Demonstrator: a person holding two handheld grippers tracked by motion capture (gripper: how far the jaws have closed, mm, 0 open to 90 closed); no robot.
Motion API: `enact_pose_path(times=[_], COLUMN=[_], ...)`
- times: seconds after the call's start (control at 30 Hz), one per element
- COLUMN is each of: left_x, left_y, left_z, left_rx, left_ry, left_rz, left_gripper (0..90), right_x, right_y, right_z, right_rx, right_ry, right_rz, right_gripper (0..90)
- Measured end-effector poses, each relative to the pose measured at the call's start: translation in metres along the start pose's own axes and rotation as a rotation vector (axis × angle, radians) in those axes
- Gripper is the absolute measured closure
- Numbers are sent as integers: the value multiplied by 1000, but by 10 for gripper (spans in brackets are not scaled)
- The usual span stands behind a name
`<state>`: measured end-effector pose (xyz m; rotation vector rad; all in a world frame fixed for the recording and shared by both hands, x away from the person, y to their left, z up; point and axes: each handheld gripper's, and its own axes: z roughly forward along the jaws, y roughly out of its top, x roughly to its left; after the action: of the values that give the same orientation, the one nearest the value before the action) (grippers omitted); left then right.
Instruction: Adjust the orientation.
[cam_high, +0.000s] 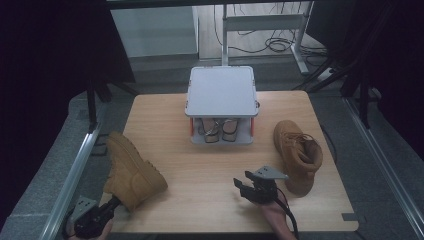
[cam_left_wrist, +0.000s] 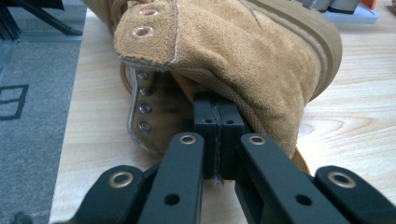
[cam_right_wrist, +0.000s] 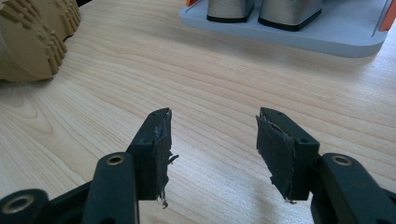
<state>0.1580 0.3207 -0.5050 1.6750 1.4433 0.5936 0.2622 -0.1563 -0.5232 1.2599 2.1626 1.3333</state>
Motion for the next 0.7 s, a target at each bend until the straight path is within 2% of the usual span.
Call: enact_pose_path(times=[0.33, 0.7], left_x=[-3, -12], left_y=[11, 21], left_z=[6, 19], left_rx=[-17, -18], left_ry=[-36, -60], left_rz=[1, 11], left_gripper=[898, 898], right_x=[-1, -3], right_y=[0, -1], right_z=[0, 0], right_rx=[-3, -1], right_ry=[-8, -17], right_rz=[1, 0], right_gripper=[447, 442])
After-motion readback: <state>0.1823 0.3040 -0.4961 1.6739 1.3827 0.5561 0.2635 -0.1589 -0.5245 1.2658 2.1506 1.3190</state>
